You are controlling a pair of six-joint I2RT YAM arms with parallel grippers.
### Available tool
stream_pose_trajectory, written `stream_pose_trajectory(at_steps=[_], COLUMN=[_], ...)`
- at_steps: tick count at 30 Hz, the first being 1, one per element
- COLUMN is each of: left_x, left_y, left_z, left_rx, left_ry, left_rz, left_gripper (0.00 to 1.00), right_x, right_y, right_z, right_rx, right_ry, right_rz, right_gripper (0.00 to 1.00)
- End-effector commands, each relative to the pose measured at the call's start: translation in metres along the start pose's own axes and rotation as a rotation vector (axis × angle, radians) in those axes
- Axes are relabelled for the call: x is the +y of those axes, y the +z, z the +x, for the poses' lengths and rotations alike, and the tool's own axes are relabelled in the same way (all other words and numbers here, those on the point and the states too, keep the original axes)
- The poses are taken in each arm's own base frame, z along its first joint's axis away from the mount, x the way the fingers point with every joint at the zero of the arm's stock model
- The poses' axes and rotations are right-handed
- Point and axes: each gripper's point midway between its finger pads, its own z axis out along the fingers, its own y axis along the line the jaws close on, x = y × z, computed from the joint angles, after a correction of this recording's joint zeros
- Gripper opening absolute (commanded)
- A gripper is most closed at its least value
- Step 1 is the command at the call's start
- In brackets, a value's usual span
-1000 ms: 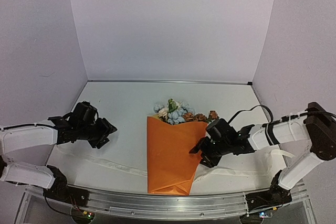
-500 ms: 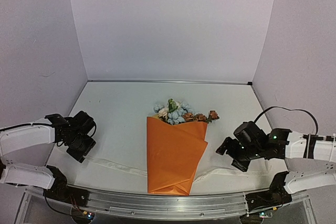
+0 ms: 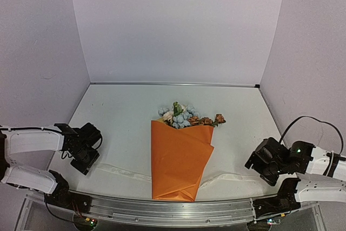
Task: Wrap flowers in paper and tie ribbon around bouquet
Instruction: Pick up the right side of the ribbon from the center of the board.
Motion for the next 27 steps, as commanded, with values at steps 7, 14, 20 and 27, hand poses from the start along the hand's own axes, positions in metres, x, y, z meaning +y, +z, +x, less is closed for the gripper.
stream_pose_trajectory(at_steps=[7, 14, 20, 27], left_x=[-0.010, -0.013, -0.021, -0.035], left_y=[0.019, 0.030, 0.032, 0.027], left_z=[-0.003, -0.009, -0.017, -0.021], left_rx=[-0.021, 0.004, 0.004, -0.007], left_ry=[-0.013, -0.008, 0.013, 0.043], left_rz=[0.023, -0.022, -0.019, 0.014], left_gripper=[0.53, 0.18, 0.00, 0.00], right_x=[-0.048, -0.059, -0.068, -0.088], right_y=[-0.002, -0.003, 0.001, 0.007], right_z=[-0.011, -0.008, -0.003, -0.004], right_rx=[-0.081, -0.063, -0.056, -0.097], right_ry=[0.056, 0.091, 0.162, 0.257], right_rz=[0.160, 0.211, 0.255, 0.333], right_gripper=[0.98, 0.98, 0.98, 0.89])
